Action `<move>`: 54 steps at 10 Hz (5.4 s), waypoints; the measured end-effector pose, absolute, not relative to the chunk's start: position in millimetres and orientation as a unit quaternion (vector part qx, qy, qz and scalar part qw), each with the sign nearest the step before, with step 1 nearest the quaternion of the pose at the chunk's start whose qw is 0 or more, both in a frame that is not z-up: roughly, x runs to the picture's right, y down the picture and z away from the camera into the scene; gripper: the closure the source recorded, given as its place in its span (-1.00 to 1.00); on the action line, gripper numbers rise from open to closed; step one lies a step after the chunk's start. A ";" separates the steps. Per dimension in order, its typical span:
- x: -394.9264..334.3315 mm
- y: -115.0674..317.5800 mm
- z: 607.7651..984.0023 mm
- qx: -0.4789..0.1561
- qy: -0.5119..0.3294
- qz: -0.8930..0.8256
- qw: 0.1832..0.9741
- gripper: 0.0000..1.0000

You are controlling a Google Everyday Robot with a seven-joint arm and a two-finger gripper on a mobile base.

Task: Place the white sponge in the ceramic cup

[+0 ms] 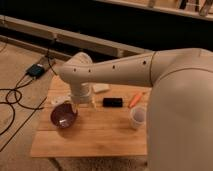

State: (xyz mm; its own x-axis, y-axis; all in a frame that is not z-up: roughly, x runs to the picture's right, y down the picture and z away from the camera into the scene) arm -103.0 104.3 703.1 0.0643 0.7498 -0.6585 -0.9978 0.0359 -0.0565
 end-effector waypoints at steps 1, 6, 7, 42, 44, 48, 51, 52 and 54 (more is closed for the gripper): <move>-103.1 104.2 703.1 -0.264 0.235 0.642 0.680 -0.30; -103.0 104.3 703.1 -0.264 0.235 0.642 0.680 -0.30; -103.1 104.2 703.1 -0.264 0.235 0.642 0.680 -0.30; -49.3 47.1 760.5 -0.221 0.260 0.339 0.877 -0.30; -42.6 37.6 775.4 -0.239 0.253 0.291 0.891 -0.30; 7.3 14.3 807.6 -0.281 0.245 0.147 0.916 -0.30; 46.7 -3.0 845.4 -0.293 0.248 0.044 0.922 -0.30; 48.7 -6.5 855.7 -0.292 0.248 0.026 0.923 -0.30; 37.1 -12.4 886.1 -0.286 0.240 -0.017 0.927 -0.30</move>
State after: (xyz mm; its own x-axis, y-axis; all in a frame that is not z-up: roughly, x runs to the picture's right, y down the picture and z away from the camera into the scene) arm 37.1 -12.4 886.1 0.8844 -0.1680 -0.4355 -0.1067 0.8355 -0.5391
